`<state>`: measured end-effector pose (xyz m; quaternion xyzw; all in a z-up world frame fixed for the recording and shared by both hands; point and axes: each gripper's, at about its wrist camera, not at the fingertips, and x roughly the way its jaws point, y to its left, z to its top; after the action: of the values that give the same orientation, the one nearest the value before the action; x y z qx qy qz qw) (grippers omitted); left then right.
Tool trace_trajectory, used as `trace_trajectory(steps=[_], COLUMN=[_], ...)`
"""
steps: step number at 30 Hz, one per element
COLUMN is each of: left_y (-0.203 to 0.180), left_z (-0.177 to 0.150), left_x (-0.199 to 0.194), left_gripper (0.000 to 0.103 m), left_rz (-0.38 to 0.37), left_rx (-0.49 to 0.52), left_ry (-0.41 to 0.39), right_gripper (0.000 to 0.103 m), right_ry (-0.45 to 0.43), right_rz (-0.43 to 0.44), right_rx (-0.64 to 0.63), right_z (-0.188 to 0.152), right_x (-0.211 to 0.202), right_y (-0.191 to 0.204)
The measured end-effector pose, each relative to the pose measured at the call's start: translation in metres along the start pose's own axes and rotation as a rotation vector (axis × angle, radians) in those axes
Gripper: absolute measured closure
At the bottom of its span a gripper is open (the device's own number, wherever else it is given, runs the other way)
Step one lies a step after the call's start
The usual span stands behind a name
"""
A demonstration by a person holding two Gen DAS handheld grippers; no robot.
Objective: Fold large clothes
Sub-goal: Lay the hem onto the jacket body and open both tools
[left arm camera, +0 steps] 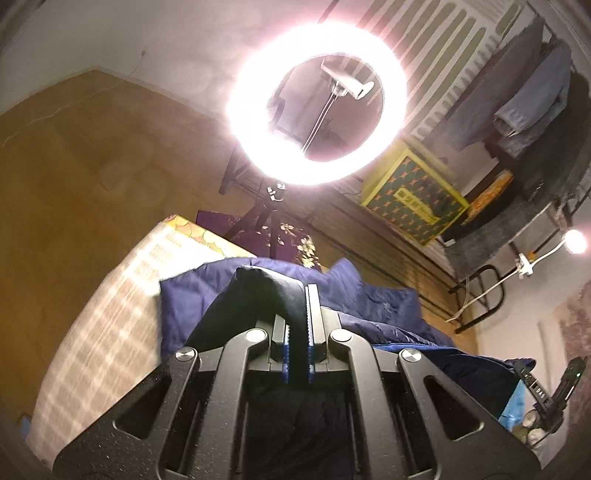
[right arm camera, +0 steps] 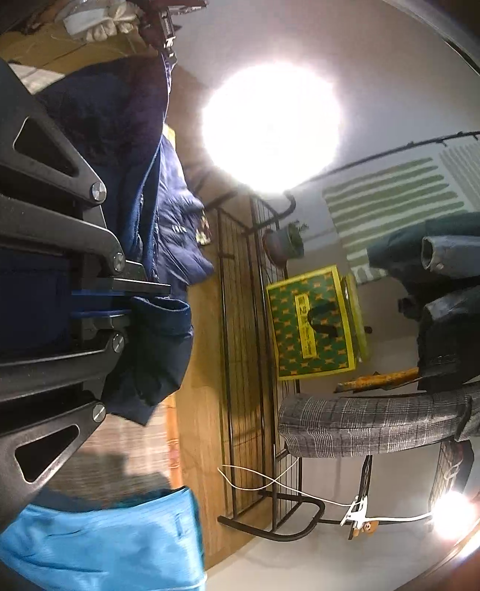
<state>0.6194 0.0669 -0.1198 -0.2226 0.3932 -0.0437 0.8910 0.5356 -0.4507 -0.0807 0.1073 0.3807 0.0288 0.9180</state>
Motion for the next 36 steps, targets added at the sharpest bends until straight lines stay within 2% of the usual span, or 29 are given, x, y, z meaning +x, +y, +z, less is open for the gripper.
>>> trace_trajectory(steps=[8, 13, 25, 30, 33, 35, 36], left_y=[0.003, 0.006, 0.008, 0.013, 0.019, 0.021, 0.024], left_z=[0.009, 0.004, -0.011, -0.003, 0.008, 0.016, 0.02], left_x=[0.099, 0.139, 0.182, 0.179, 0.161, 0.142, 0.13], left_gripper=[0.099, 0.099, 0.096, 0.092, 0.081, 0.054, 0.049], left_rz=[0.064, 0.09, 0.163, 0.107, 0.044, 0.045, 0.057], left_rx=[0.006, 0.024, 0.07, 0.028, -0.011, -0.006, -0.005], left_ry=[0.044, 0.062, 0.047, 0.057, 0.041, -0.008, -0.048], right_gripper=[0.101, 0.101, 0.101, 0.099, 0.097, 0.097, 0.096], right_ry=[0.06, 0.1, 0.171, 0.198, 0.194, 0.194, 0.192], right_rz=[-0.108, -0.156, -0.232, -0.221, -0.198, -0.19, -0.187], right_rx=[0.01, 0.026, -0.011, 0.017, 0.033, 0.044, 0.049], right_z=[0.007, -0.001, -0.006, -0.01, -0.011, -0.012, -0.012], right_x=[0.088, 0.128, 0.182, 0.192, 0.192, 0.192, 0.192], right_y=[-0.015, -0.027, -0.028, -0.034, -0.038, -0.041, -0.042])
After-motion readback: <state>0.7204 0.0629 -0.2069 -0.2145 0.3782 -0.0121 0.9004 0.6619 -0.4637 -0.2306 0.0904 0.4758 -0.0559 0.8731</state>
